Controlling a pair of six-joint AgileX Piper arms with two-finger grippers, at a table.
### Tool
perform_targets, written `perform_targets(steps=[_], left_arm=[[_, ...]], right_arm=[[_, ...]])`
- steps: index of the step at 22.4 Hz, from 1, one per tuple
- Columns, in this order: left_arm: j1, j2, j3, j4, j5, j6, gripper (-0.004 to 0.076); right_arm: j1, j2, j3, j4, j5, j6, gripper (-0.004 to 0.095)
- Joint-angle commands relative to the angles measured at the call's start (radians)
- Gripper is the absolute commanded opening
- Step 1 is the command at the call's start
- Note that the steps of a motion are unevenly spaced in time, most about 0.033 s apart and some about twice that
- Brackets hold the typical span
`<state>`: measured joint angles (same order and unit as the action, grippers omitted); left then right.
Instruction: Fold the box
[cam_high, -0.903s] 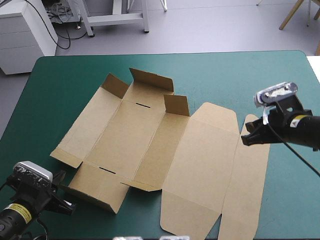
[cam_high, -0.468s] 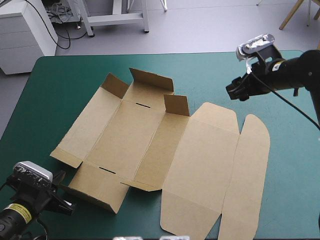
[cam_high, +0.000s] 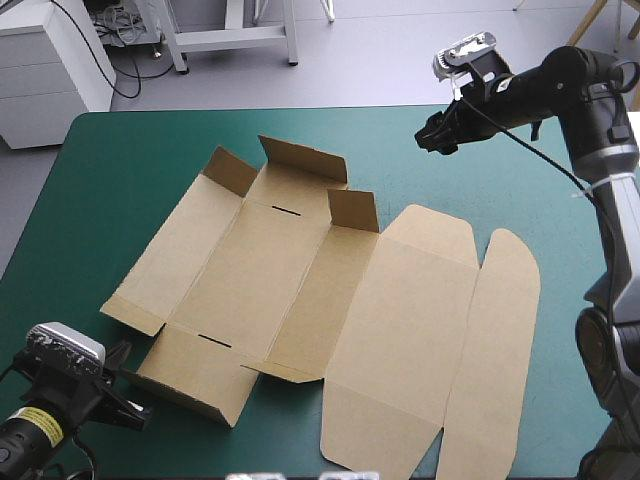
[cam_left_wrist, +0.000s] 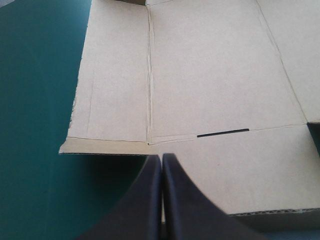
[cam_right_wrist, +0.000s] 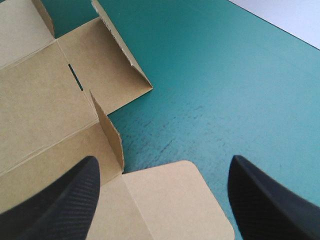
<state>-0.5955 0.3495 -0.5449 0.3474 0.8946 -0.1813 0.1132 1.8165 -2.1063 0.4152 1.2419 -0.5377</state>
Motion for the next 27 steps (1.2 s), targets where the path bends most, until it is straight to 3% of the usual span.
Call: perform_targets(steps=[1,7,17,24,27], left_arm=[[-0.007,0.015,-0.035,0.023,-0.056,-0.008,-0.0010],[-0.007,0.015,-0.035,0.032,-0.056,-0.008,-0.0010],[-0.007,0.015,-0.035,0.030,-0.056,-0.008,-0.0010],[-0.007,0.015,-0.035,0.028,-0.055,-0.008,-0.0010],[-0.007,0.015,-0.035,0.028,-0.055,-0.008,-0.0010]], right_arm=[[0.003,0.036,-0.102,0.070,-0.039,-0.021,0.0661],[0.064,0.133,-0.161,0.075,-0.039,-0.084,0.0663],[0.247,0.281,-0.161,-0.046,-0.039,-0.089,0.0661],[0.273,0.375,-0.159,-0.069,-0.039,-0.085,0.0661],[0.277,0.391,-0.159,-0.067,-0.039,-0.085,0.0546]])
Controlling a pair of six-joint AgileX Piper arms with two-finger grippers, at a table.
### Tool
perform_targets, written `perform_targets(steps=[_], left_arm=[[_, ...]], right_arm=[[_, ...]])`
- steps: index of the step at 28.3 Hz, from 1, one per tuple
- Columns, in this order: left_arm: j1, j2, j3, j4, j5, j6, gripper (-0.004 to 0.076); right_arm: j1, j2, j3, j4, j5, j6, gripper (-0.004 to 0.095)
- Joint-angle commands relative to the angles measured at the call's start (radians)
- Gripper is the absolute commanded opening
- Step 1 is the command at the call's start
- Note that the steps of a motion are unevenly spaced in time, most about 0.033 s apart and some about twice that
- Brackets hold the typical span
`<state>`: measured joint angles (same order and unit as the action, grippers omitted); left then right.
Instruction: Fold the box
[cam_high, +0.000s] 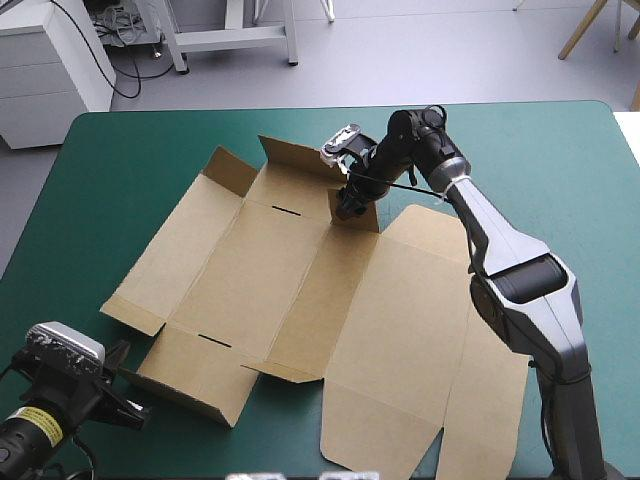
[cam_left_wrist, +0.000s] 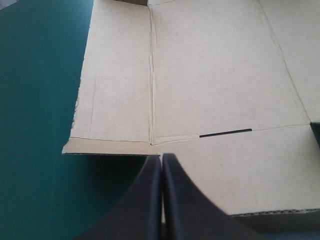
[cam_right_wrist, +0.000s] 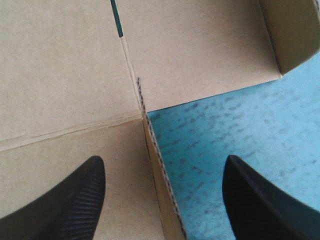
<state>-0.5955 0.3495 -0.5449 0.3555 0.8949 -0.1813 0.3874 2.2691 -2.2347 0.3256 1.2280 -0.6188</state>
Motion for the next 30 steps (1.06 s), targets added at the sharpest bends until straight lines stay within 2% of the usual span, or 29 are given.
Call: perform_targets(steps=[1,3,6,8,15,22,30], left_arm=[[-0.007,0.015,-0.035,0.020,-0.055,-0.008,-0.0010],[-0.007,0.015,-0.035,0.020,-0.054,-0.008,-0.0010],[-0.007,0.015,-0.035,0.020,-0.052,-0.008,-0.0010],[-0.007,0.015,-0.035,0.020,-0.052,-0.008,-0.0010],[-0.007,0.015,-0.035,0.020,-0.052,-0.008,-0.0010],[-0.007,0.015,-0.035,0.016,-0.052,-0.008,-0.0010],[-0.007,0.015,-0.035,0.016,-0.052,-0.008,-0.0010]], right_arm=[[0.005,-0.060,-0.031,0.023,-0.026,-0.004,0.0445],[0.007,-0.060,-0.031,0.021,-0.026,-0.001,0.0266],[0.007,-0.058,-0.031,0.017,-0.026,0.004,0.0068],[0.007,-0.060,-0.029,0.012,-0.026,0.004,-0.0017],[0.007,-0.060,-0.029,-0.004,-0.026,-0.037,-0.0019],[0.020,-0.060,-0.029,-0.007,-0.026,-0.244,-0.0020],[0.094,-0.060,-0.029,-0.011,-0.026,-0.496,-0.0020]])
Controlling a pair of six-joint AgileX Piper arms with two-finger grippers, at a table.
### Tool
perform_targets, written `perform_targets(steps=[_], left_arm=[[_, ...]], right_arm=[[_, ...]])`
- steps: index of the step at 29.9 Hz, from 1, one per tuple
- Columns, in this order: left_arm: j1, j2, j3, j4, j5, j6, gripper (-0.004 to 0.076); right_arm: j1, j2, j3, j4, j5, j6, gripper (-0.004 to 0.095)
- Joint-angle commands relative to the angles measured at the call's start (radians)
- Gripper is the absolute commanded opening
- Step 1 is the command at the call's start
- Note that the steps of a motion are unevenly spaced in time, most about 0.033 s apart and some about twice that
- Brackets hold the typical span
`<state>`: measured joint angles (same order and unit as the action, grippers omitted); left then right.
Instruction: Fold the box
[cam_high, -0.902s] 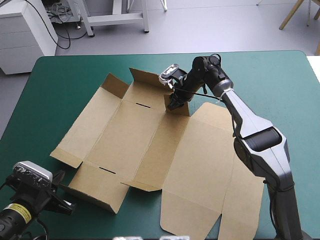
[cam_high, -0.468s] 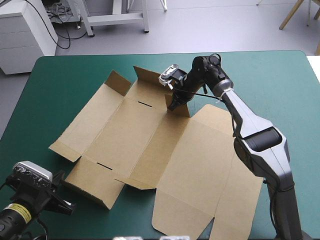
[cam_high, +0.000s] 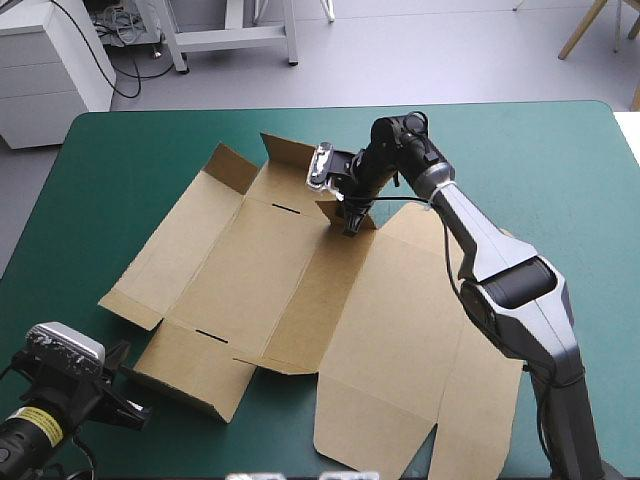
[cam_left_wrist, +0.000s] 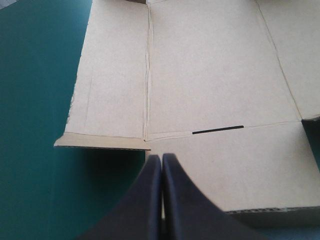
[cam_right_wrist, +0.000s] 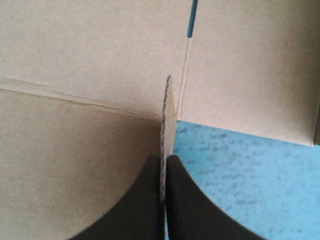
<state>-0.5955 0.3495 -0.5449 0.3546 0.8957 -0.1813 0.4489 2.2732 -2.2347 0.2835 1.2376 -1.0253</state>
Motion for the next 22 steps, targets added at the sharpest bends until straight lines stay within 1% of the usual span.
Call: perform_targets(steps=[1,6,10,14,18,20,22], left_arm=[[-0.007,0.015,-0.035,0.016,-0.055,-0.008,-0.0010],[-0.007,0.015,-0.035,0.016,-0.056,-0.009,-0.0010],[-0.007,0.015,-0.035,0.016,-0.056,-0.014,-0.0010],[-0.007,0.015,-0.035,0.016,-0.056,-0.028,-0.0010],[-0.007,0.015,-0.035,0.016,-0.056,-0.028,-0.0010],[-0.007,0.015,-0.035,0.016,-0.056,-0.028,-0.0010],[-0.007,0.015,-0.035,0.016,-0.056,-0.028,-0.0010]], right_arm=[[0.043,-0.064,-0.029,0.031,-0.038,-0.108,-0.0020],[0.091,-0.064,-0.031,0.024,-0.069,-0.190,-0.0020],[0.119,-0.064,-0.033,0.020,-0.067,-0.247,-0.0020],[0.135,-0.064,-0.033,0.024,-0.044,-0.336,-0.0019],[0.146,-0.066,-0.033,0.077,-0.036,-0.392,-0.0019],[0.147,-0.066,-0.033,0.085,-0.036,-0.436,-0.0019],[0.147,-0.066,-0.033,0.081,-0.052,-0.438,-0.0019]])
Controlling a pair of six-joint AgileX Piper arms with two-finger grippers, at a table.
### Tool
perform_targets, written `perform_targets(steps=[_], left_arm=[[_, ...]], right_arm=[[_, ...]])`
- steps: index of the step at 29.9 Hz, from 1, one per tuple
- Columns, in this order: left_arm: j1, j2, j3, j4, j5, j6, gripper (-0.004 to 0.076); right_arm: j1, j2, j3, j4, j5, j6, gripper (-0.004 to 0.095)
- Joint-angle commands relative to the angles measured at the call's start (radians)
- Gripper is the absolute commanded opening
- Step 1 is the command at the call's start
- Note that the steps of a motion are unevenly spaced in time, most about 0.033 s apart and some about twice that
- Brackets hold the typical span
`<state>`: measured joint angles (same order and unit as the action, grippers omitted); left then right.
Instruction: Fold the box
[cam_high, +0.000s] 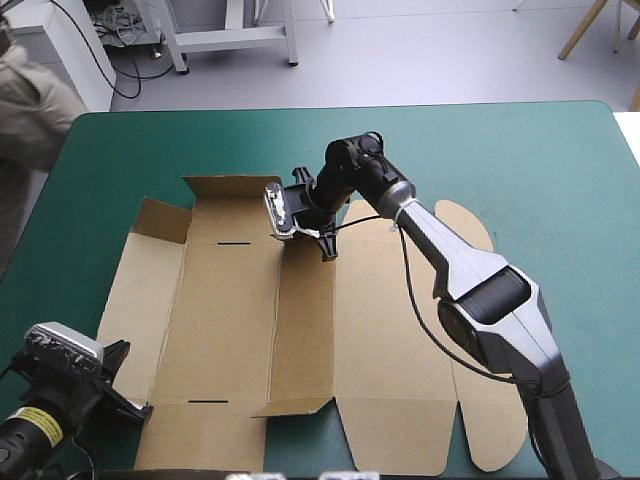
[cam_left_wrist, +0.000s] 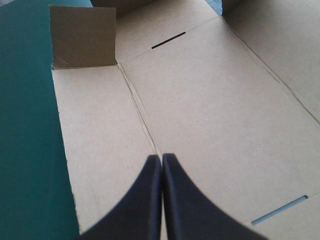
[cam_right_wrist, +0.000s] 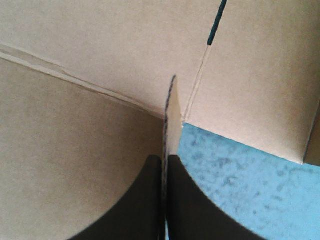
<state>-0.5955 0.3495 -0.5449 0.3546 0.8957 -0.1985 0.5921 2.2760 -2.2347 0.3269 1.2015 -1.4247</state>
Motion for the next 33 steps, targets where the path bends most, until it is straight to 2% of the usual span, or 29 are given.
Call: perform_targets(steps=[1,5,7,9,12,14,16,22,27,30,33], left_arm=[[-0.007,0.015,-0.035,0.016,-0.056,-0.011,-0.0010],[-0.007,0.015,-0.035,0.014,-0.056,-0.011,-0.0010],[-0.007,0.015,-0.035,0.016,-0.056,-0.011,-0.0010],[-0.007,0.015,-0.035,0.016,-0.056,-0.011,-0.0010],[-0.007,0.015,-0.035,0.016,-0.056,-0.011,-0.0010],[-0.007,0.015,-0.035,0.016,-0.056,-0.011,-0.0010],[-0.007,0.015,-0.035,0.016,-0.056,-0.011,-0.0010],[-0.007,0.015,-0.035,0.016,-0.056,-0.011,-0.0010],[-0.007,0.015,-0.035,0.014,-0.056,-0.011,-0.0010],[-0.007,0.015,-0.035,0.014,-0.056,-0.009,-0.0010],[-0.007,0.015,-0.035,0.014,-0.056,-0.007,-0.0010]], right_arm=[[0.003,-0.068,-0.033,0.036,-0.024,-0.027,-0.0019],[0.001,-0.068,-0.031,0.027,-0.047,0.035,-0.0008],[0.001,-0.068,-0.031,0.018,-0.063,0.069,0.0038],[0.001,-0.068,-0.031,0.016,-0.066,0.104,0.0153],[0.001,-0.068,-0.031,0.016,-0.081,0.154,0.0402],[0.001,-0.073,-0.033,0.016,-0.110,0.239,0.0520],[0.001,-0.087,-0.033,0.016,-0.134,0.324,0.0580],[0.001,-0.166,-0.037,0.014,-0.112,0.430,0.0574],[0.001,-0.241,-0.043,0.011,-0.029,0.544,0.0532],[0.001,-0.285,-0.040,-0.053,0.002,0.653,0.0488],[-0.006,-0.321,-0.040,-0.142,0.002,0.802,0.0397]])
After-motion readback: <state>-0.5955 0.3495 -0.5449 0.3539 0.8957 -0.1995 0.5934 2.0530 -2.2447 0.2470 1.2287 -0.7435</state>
